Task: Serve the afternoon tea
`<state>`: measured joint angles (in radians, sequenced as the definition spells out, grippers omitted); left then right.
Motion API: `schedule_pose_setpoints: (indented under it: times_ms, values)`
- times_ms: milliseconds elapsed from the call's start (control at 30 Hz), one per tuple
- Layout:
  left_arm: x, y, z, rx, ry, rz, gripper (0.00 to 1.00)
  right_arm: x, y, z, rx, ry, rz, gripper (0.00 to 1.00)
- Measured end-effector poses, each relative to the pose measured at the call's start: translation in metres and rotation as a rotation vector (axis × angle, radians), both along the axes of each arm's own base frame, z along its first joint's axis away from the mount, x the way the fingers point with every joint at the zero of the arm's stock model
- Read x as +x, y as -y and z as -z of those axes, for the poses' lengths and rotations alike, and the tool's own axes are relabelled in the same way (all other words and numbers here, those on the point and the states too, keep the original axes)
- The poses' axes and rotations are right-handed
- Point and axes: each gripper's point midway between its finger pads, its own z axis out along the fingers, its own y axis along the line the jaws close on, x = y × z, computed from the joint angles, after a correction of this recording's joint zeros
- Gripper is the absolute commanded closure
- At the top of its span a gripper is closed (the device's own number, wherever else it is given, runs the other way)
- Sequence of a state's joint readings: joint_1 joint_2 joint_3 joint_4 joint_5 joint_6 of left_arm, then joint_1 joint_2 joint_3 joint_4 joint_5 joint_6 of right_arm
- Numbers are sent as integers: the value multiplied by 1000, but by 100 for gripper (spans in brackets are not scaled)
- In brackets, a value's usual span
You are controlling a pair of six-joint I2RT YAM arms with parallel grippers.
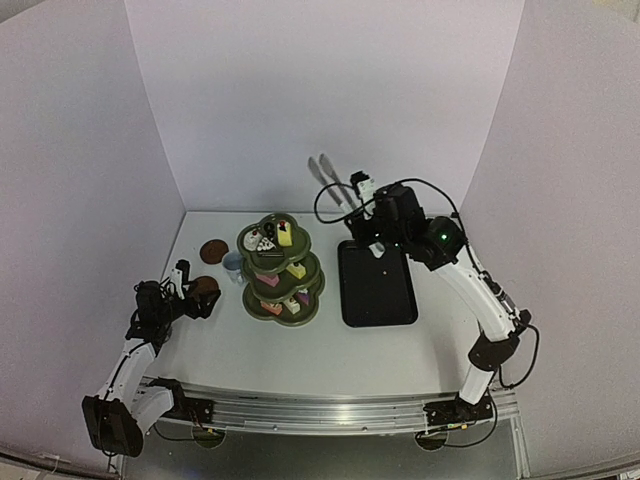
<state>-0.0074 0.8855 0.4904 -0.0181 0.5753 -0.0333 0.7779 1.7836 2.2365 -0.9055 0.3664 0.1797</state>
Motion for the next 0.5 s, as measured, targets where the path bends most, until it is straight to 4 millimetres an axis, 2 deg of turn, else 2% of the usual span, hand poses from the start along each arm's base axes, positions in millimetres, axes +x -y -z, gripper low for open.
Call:
schedule_pose_setpoints:
  times_ms: [100,133,200,267,400,500]
  values:
    - [1,-1,0,-12,-10,-12,0,24,57,21,16,-43,225,69]
    - [1,-2,1,-13,-13,-18,0,30,72,36,19,-65,285,69]
    - [2,-3,1,-17,-20,-31,0,34,93,77,-14,-146,365,70]
    - [2,-4,2,-22,-29,-43,0,32,103,121,-61,-235,404,70]
    - [4,-7,3,-23,-49,-60,0,23,104,210,-162,-412,415,70]
    - [5,-8,1,-21,-54,-68,0,10,105,262,-205,-515,409,70]
